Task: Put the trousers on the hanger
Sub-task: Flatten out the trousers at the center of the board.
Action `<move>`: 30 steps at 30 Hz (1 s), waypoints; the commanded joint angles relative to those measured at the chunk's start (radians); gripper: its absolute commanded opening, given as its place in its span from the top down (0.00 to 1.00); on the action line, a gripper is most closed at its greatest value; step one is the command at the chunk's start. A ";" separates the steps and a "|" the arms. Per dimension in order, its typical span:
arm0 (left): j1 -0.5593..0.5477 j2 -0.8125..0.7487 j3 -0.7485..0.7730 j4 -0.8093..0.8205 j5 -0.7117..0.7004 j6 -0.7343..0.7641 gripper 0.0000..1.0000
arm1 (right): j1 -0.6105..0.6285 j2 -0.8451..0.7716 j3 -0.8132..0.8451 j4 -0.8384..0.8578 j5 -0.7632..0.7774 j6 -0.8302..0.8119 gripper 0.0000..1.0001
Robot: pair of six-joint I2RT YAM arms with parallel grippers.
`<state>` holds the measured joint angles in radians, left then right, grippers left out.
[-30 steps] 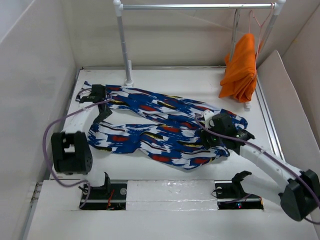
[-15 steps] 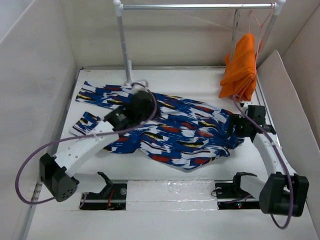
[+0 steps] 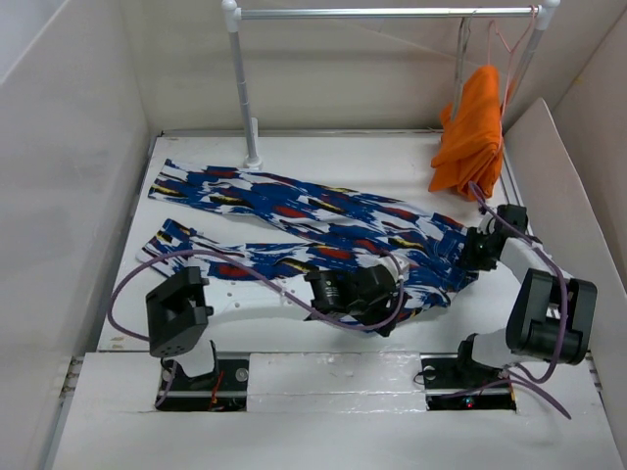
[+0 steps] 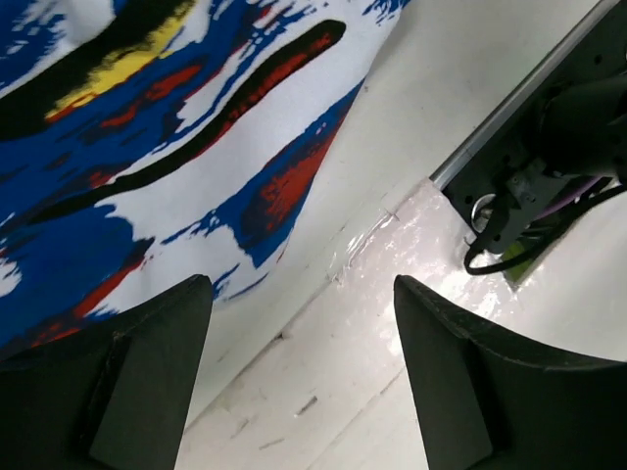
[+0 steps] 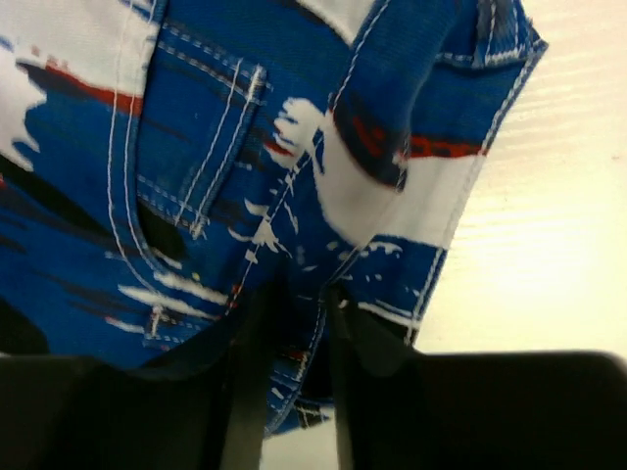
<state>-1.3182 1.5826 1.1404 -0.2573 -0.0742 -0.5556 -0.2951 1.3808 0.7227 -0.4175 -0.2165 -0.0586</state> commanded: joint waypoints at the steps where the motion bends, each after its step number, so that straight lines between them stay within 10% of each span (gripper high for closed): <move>1: 0.005 0.057 0.050 0.082 0.056 0.068 0.29 | -0.006 0.037 0.079 0.077 -0.064 0.000 0.70; 2: 0.005 0.077 0.056 0.098 0.057 0.075 0.29 | -0.006 0.040 0.087 0.077 -0.072 -0.001 0.88; 6: 0.005 0.206 0.094 0.110 0.025 0.098 0.32 | 0.016 0.009 0.116 0.049 -0.047 -0.003 1.00; 13: 0.014 0.234 0.119 0.110 -0.052 0.102 1.00 | 0.063 -0.107 0.115 -0.030 0.019 -0.029 1.00; 19: 0.037 -0.038 0.045 0.145 0.218 0.031 1.00 | 0.063 -0.187 0.138 -0.054 0.065 -0.060 1.00; 26: 0.267 -0.262 -0.362 0.594 0.695 -0.174 1.00 | 0.063 0.064 0.300 0.012 0.073 -0.070 1.00; 30: 0.311 -0.135 -0.345 0.511 0.722 -0.103 0.77 | 0.073 0.100 0.305 0.011 0.014 -0.113 0.41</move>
<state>-0.9966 1.3521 0.8101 0.2535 0.4877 -0.6609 -0.2241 1.4899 1.0031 -0.4526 -0.1905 -0.1188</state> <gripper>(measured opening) 0.193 0.505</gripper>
